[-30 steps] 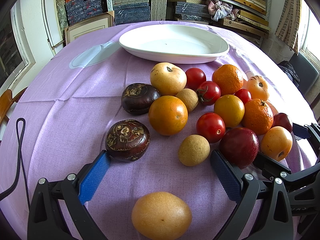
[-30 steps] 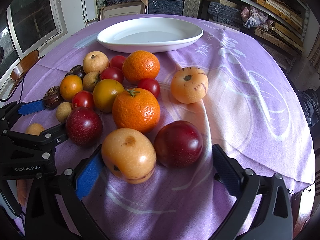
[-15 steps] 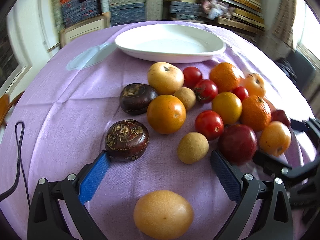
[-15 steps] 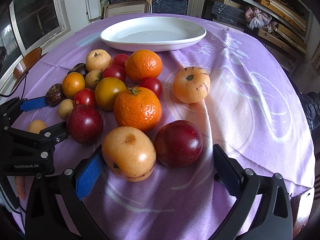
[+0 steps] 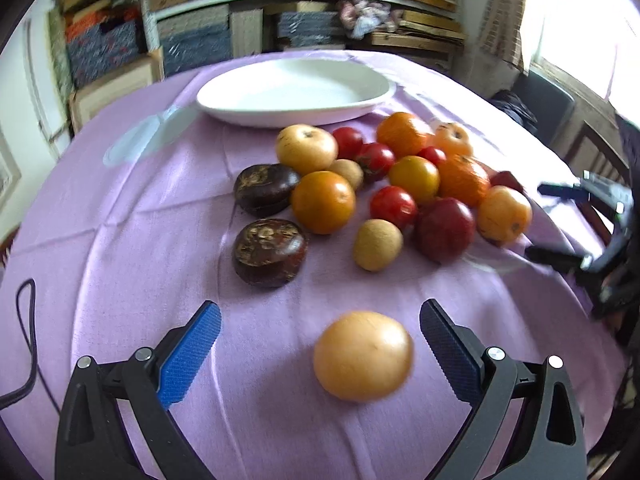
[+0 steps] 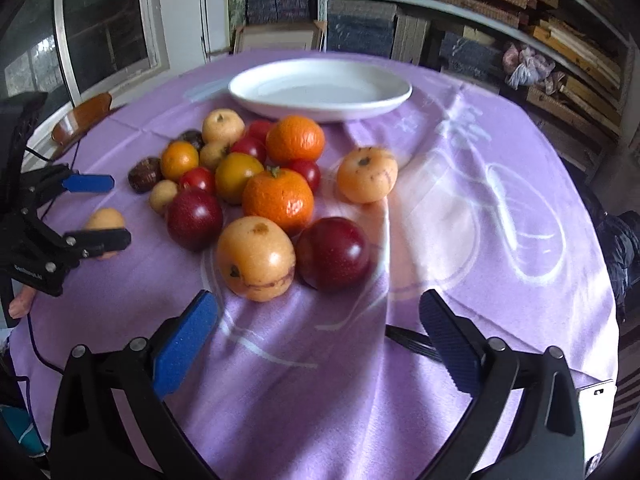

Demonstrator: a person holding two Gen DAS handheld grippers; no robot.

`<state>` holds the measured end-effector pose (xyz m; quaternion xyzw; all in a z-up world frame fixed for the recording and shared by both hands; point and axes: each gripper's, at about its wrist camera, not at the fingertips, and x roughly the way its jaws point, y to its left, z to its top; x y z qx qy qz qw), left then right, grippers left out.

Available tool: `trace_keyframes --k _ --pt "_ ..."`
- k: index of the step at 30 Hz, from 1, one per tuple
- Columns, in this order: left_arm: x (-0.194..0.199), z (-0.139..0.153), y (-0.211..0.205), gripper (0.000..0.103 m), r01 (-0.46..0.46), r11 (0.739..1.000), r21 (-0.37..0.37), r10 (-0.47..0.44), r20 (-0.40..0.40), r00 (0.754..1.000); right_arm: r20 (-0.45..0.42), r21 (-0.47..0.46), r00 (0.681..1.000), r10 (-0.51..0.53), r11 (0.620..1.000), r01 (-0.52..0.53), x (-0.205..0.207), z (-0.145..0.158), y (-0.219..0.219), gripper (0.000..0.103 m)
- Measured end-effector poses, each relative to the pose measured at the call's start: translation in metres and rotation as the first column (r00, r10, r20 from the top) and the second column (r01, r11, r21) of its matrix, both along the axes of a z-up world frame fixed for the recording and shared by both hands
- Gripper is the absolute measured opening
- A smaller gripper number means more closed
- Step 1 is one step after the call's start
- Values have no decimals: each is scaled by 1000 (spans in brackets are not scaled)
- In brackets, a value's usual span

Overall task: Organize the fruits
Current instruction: 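Grasp the pale yellow fruit with the left tool while the right tool grasps a spotted yellow fruit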

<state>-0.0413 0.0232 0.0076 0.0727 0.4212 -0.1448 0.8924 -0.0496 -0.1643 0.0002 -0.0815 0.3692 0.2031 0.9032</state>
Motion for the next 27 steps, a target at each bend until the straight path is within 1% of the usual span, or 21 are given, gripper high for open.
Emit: trace_keyframes --k 1,3,5,7,8,9,10,11,12,16,17,18,19,20,24,25,27 --pt "-3 2 0 100 14 1000 1 -14 2 1000 7 -1 1000 -1 1000 1 -6 -1 -3 99" --pt "-9 3 -2 100 49 999 -23 -49 0 999 14 11 1000 -3 1000 3 -12 2 -7 99" --pt "-13 5 0 100 54 998 -37 -53 15 998 43 27 999 -16 1000 15 -19 6 -12 99" --pt "-15 7 4 98 47 997 -59 -45 24 999 52 37 998 -24 999 22 -20 8 -14 99" --pt "-15 9 8 92 45 995 -84 -43 20 999 53 42 998 -27 999 25 -21 8 -15 99" --pt "-14 8 10 82 44 994 -104 -43 10 999 57 46 998 -28 999 25 -22 9 -15 99" --pt "-14 8 11 77 44 992 -116 -44 2 999 63 48 998 -30 998 27 -22 10 -16 99" --pt "-13 6 11 69 42 992 -117 -44 -13 999 68 46 997 -31 999 28 -23 11 -16 99" --pt "-12 5 10 65 45 993 -113 -48 -18 999 70 44 997 -32 999 29 -21 12 -15 99" --pt "-17 4 2 65 76 994 -80 -76 -4 997 83 41 996 -27 999 23 -24 16 -14 99" --pt "-18 4 0 64 82 994 -71 -82 0 997 88 38 996 -29 999 25 -23 17 -14 99" --pt "-18 3 -1 54 83 994 -67 -83 -2 997 89 36 995 -32 999 29 -22 18 -13 99" --pt "-18 2 -2 48 80 995 -59 -81 -6 997 83 37 996 -31 999 28 -19 18 -13 99" --pt "-18 1 -1 46 79 995 -60 -80 -10 997 76 38 997 -31 999 28 -17 18 -13 99" --pt "-17 1 2 46 79 994 -77 -80 -16 997 87 27 995 -39 999 37 -7 24 -12 98" --pt "-17 1 2 46 78 994 -79 -80 -14 997 94 24 995 -43 999 41 -4 27 -13 97" --pt "-17 1 3 46 72 994 -81 -73 -7 997 101 32 994 -48 998 45 3 31 -14 81"
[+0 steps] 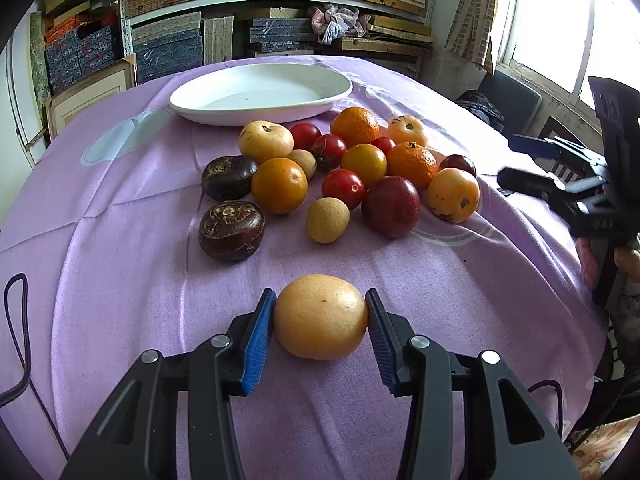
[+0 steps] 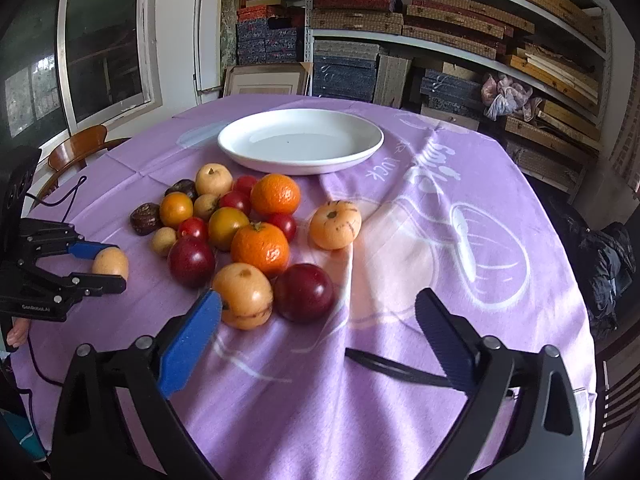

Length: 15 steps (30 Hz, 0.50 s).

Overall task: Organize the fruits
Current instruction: 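Grasp the pale yellow fruit with the left tool while the right tool grasps a spotted yellow fruit, then carry both yellow fruits over the white plate and open both tools to release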

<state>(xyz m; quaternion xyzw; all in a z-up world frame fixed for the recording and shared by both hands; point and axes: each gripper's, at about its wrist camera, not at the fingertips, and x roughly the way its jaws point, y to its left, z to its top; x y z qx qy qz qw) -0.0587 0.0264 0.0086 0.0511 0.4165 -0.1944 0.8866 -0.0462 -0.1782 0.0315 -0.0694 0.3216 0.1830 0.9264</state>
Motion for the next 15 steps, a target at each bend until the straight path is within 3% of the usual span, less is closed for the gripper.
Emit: trace_keyframes --k 1,2,5,9,15 --pt "0 0 1 46 -4 1000 -1 4 4 1000 -10 14 1000 -4 1000 4 6 2 -1 64" --pt "0 1 1 46 -8 1000 -2 8 8 1000 -20 28 1000 -1 1000 2 10 3 -3 57" --pt "-1 1 2 46 -11 1000 -1 11 12 1000 -43 60 998 55 997 -52 9 2 5 57" --pt "-1 2 2 46 -10 1000 -4 10 17 1000 -15 -13 991 131 991 -131 -11 -1 34 57" --pt "0 2 2 46 -8 1000 -9 9 13 1000 -75 -46 983 165 985 -169 -2 -16 57 56"
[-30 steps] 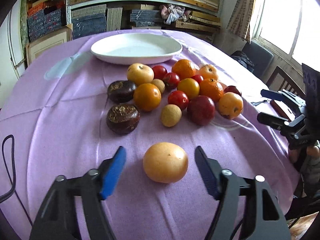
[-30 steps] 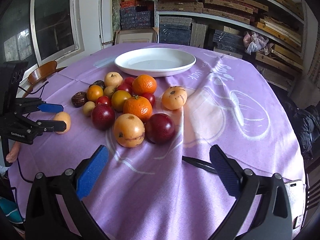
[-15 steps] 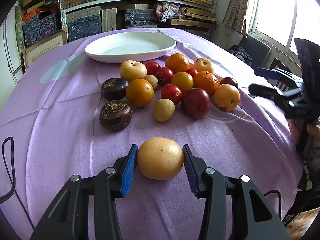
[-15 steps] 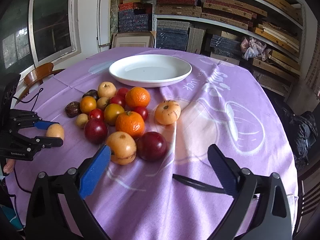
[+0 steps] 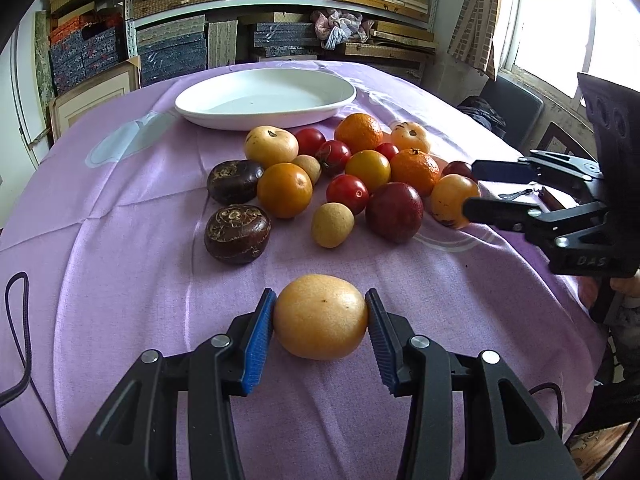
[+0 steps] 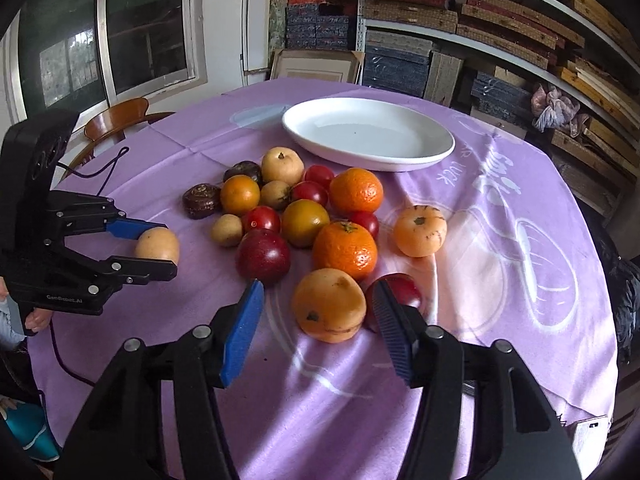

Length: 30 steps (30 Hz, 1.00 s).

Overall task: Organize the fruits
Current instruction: 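Carry both yellow fruits over the white plate and open both tools to release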

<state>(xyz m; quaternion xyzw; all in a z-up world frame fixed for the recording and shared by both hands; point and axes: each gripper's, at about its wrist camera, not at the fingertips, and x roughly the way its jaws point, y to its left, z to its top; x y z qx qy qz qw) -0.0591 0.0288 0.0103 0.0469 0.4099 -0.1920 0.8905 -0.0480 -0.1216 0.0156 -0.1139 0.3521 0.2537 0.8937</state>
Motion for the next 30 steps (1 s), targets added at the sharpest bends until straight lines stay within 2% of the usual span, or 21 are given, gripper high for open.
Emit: trace_keyframes --k 3,4,5,10,12,16,17,20,22,24,27,30 --pt "1 0 0 46 1 1000 -1 -2 -2 1000 -39 -40 999 -2 999 0 10 -14 8 53" --pt "1 -1 0 46 2 1000 -2 -2 -5 1000 -54 -49 999 -2 999 0 13 -19 8 47" --pt "2 -1 0 46 3 1000 -2 -3 -8 1000 -78 -44 997 4 999 -7 15 -22 9 44" --pt "4 -2 0 46 3 1000 -10 -3 -21 1000 -88 4 996 24 1000 -23 14 -21 2 43" --pt "4 -1 2 46 -4 1000 -23 3 -21 1000 -80 39 996 29 999 -26 10 -15 -1 43" --pt "15 12 15 45 -21 992 -125 14 -56 998 -24 108 999 21 994 -19 11 20 -11 43" --pt "22 21 17 45 -23 990 -141 16 -54 998 -2 119 1000 13 993 -13 16 31 -13 43" --pt "53 54 16 46 -46 992 -116 48 11 999 61 145 998 -28 989 19 49 62 -15 43" --pt "79 70 16 45 -70 989 -127 74 27 997 66 153 996 -57 987 47 81 70 -11 43" --pt "112 81 12 45 -110 987 -115 116 47 992 43 163 996 -80 984 72 114 66 -3 43" --pt "155 78 1 46 -160 986 -56 163 54 985 7 147 996 -93 985 91 152 50 13 43" --pt "187 60 -6 46 -178 983 -42 178 6 984 -23 110 995 -93 989 95 179 37 26 43"
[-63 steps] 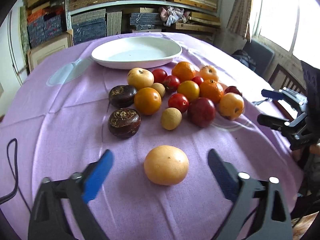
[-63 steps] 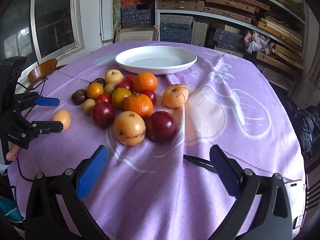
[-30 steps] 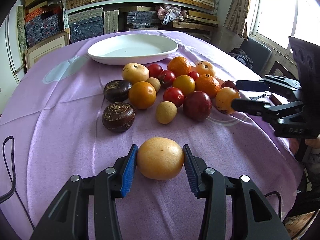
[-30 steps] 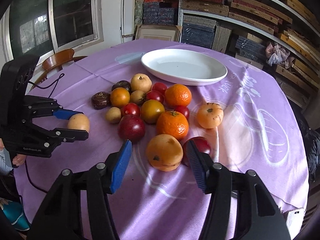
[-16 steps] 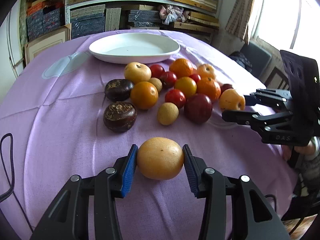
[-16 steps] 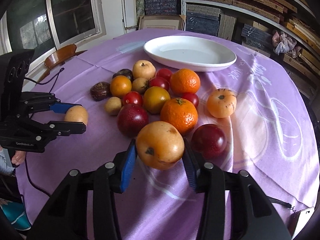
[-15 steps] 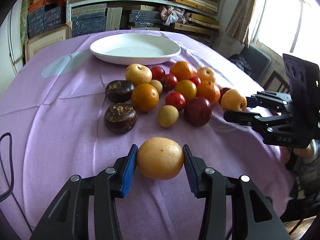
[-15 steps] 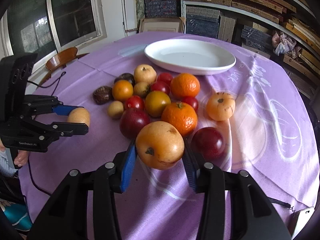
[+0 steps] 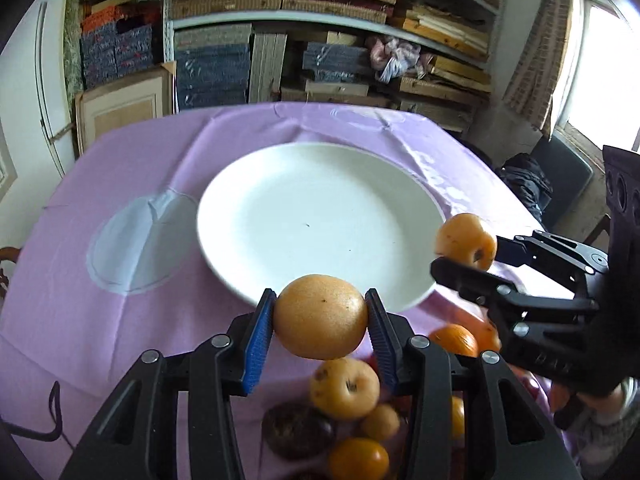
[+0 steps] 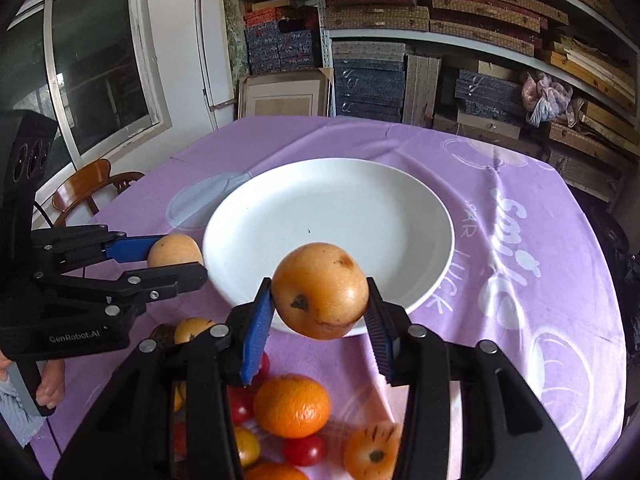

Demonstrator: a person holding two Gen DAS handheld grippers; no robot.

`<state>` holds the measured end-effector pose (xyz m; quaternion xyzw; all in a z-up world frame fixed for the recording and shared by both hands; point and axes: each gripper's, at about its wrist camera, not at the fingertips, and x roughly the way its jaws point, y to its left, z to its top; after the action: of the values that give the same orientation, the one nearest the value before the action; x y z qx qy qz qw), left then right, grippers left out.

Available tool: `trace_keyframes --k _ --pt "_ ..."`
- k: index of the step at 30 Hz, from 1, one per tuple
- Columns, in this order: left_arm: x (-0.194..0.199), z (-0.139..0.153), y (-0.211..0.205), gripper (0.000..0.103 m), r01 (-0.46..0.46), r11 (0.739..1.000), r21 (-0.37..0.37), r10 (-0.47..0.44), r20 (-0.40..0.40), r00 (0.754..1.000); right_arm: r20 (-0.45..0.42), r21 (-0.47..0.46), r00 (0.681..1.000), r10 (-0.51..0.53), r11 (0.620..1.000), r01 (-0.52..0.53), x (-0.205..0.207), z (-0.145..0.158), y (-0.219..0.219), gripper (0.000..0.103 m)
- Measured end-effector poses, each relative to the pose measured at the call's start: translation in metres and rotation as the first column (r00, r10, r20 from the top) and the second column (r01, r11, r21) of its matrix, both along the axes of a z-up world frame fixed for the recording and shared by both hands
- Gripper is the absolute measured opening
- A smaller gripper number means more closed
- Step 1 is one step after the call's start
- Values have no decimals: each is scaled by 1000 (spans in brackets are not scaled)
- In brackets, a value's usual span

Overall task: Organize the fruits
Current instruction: 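Carry both yellow fruits over the white plate and open both tools to release, then lower the left tool onto a dark brown round fruit and close it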

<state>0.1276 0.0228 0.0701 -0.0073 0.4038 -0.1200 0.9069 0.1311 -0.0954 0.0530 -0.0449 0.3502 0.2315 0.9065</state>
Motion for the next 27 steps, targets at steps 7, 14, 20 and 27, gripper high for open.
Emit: trace_keyframes --k 7,14,20,27 --pt "26 -20 1 49 -17 1000 13 18 -32 999 44 -89 999 4 996 0 11 1 12 72" --pt "-12 16 30 70 -58 998 -37 59 51 997 166 34 986 1 999 -6 -51 42 -27 83" --pt "-90 14 51 84 -73 997 18 71 104 992 274 100 961 -29 995 2 -143 29 -76 99" --pt "-133 -33 43 84 -50 994 102 41 95 995 240 256 967 -86 966 23 -171 1 -118 99"
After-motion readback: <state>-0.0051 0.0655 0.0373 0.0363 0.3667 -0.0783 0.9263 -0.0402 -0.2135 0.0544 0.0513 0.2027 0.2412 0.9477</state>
